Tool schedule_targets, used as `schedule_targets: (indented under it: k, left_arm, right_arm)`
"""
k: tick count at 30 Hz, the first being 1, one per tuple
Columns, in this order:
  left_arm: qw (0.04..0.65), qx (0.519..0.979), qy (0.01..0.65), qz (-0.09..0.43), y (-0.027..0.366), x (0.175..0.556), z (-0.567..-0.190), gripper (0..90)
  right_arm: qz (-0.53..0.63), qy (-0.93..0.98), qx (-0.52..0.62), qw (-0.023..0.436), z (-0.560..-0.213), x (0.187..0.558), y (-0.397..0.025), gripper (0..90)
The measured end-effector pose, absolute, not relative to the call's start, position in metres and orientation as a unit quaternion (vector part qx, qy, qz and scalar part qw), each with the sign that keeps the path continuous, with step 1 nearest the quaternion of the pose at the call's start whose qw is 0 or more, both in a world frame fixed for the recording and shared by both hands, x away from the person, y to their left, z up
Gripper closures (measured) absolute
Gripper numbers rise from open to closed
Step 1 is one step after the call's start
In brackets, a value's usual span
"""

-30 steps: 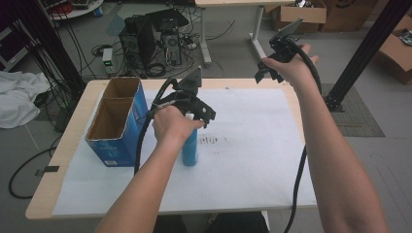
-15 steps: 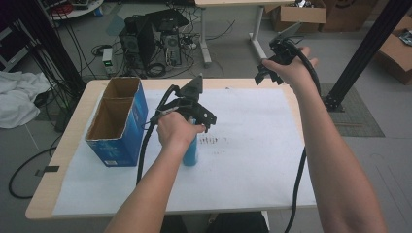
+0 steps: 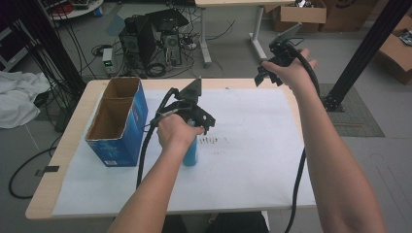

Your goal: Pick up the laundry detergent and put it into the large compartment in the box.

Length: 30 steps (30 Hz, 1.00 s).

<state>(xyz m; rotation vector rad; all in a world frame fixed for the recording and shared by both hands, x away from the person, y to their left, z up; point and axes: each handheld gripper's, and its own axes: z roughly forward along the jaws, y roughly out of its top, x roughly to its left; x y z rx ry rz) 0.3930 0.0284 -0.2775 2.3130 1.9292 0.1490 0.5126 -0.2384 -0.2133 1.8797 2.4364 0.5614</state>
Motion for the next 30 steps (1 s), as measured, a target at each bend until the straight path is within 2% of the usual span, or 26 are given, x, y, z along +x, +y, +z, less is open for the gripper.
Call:
schedule_targets:
  k: [30]
  left_arm:
    - [0.068, 0.764, 0.640, 0.050, 0.0308, 0.3924, -0.2796, 7.9]
  right_arm:
    - [0.180, 0.780, 0.600, 0.009, -0.2145, 0.5125, -0.2377, 16.9]
